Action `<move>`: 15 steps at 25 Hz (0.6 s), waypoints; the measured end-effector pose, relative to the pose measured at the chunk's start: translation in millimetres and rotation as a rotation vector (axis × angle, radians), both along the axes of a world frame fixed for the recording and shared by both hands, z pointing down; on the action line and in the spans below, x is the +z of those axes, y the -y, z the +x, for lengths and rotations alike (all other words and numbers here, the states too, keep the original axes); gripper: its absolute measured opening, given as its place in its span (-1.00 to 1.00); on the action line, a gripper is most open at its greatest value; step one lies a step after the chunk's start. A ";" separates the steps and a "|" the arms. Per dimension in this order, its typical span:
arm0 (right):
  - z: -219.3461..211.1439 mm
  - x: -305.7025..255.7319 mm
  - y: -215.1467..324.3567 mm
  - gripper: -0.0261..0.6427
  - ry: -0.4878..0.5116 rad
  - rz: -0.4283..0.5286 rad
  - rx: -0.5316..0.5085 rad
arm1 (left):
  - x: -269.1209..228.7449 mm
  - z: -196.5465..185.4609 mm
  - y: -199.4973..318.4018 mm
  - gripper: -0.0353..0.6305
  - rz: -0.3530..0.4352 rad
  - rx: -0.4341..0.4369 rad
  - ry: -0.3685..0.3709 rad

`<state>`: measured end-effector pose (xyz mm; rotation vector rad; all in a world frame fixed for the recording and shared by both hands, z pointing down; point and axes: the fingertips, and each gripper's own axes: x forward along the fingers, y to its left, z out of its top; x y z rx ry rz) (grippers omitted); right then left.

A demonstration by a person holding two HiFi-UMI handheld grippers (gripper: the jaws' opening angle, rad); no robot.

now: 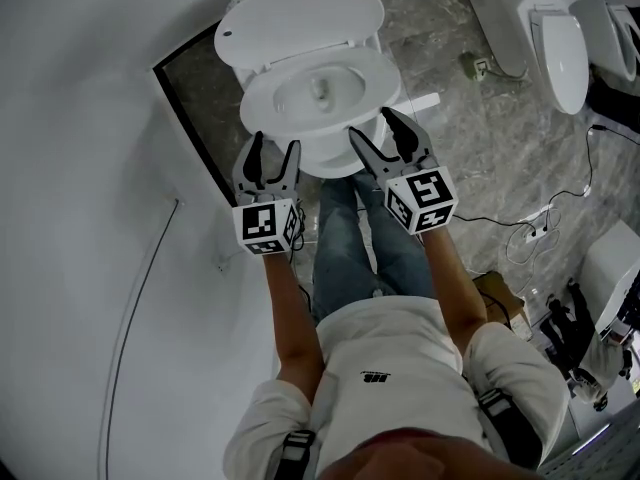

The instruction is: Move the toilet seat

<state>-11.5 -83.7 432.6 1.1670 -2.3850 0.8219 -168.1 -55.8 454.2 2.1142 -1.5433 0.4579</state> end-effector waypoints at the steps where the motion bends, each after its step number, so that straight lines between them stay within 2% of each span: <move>1: -0.5 -0.6 2.5 -0.03 0.001 0.003 0.001 | -0.6 -0.7 2.4 -0.04 0.001 -0.001 -0.002; 15: -7.2 -10.6 34.3 -0.03 0.019 0.025 0.021 | -11.3 -11.5 32.6 -0.10 0.024 -0.026 -0.026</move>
